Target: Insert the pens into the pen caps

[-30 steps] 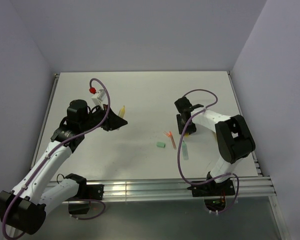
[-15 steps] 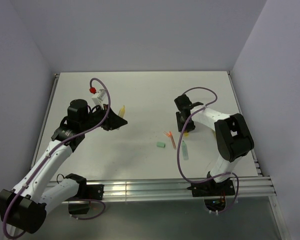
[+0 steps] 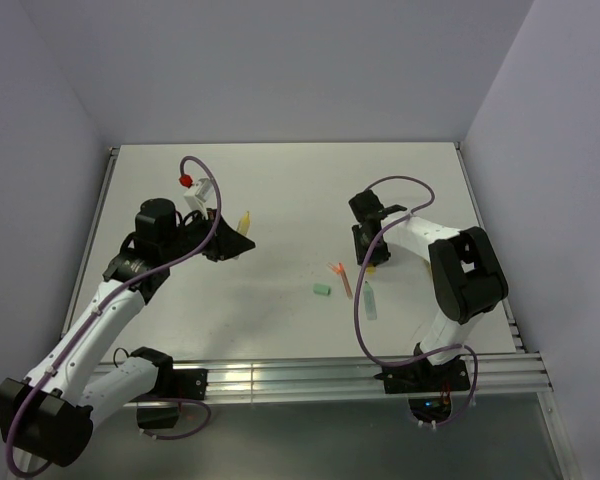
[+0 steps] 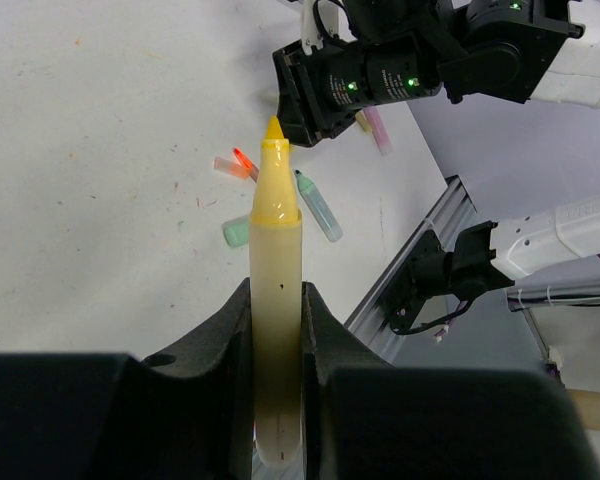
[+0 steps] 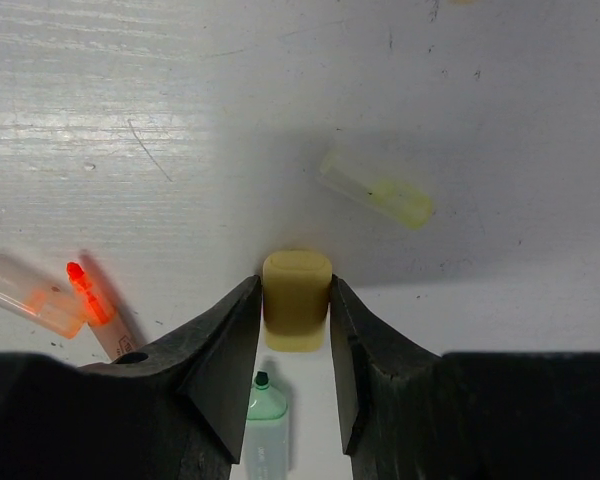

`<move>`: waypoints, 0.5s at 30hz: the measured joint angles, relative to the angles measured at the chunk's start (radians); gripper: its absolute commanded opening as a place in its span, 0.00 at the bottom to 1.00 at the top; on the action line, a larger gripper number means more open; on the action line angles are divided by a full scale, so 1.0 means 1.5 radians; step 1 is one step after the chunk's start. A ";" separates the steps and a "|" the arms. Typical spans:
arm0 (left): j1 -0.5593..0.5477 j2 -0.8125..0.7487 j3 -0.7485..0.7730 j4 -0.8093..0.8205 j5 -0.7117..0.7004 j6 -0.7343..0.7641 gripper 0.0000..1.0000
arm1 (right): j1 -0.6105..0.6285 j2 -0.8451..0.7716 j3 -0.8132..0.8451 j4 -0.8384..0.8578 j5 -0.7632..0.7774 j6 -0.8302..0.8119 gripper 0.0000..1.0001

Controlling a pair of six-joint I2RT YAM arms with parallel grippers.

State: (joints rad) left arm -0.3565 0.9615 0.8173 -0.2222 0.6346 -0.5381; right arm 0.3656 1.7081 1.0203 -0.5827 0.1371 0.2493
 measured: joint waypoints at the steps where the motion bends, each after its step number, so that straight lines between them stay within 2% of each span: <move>1: 0.000 0.001 0.000 0.000 0.000 0.000 0.00 | 0.000 0.000 0.000 0.000 0.000 0.000 0.41; 3: 0.000 0.005 0.000 0.000 0.000 0.000 0.00 | 0.000 0.001 -0.001 0.001 0.000 0.002 0.39; 5: 0.000 0.008 0.000 0.000 0.000 0.000 0.00 | 0.000 0.002 -0.005 0.005 0.000 0.003 0.33; 7: 0.000 0.012 0.000 0.000 0.000 0.000 0.00 | -0.001 0.003 -0.005 0.007 -0.001 0.005 0.22; 8: 0.000 0.012 0.000 0.000 0.000 0.000 0.00 | -0.002 0.003 -0.005 0.008 -0.002 0.007 0.13; 10: 0.000 0.013 0.000 0.000 0.000 0.000 0.00 | -0.003 0.003 -0.005 0.009 -0.004 0.011 0.08; 11: 0.000 0.014 0.000 0.000 0.000 0.000 0.00 | -0.003 0.003 -0.005 0.009 -0.005 0.013 0.00; 15: 0.000 0.021 0.000 0.000 0.000 0.000 0.00 | -0.003 0.001 0.000 0.010 -0.028 0.030 0.00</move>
State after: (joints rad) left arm -0.3565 0.9928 0.8173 -0.2218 0.6346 -0.5377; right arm 0.3611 1.7088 1.0199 -0.5671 0.0948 0.2943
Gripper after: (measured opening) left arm 0.209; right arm 0.359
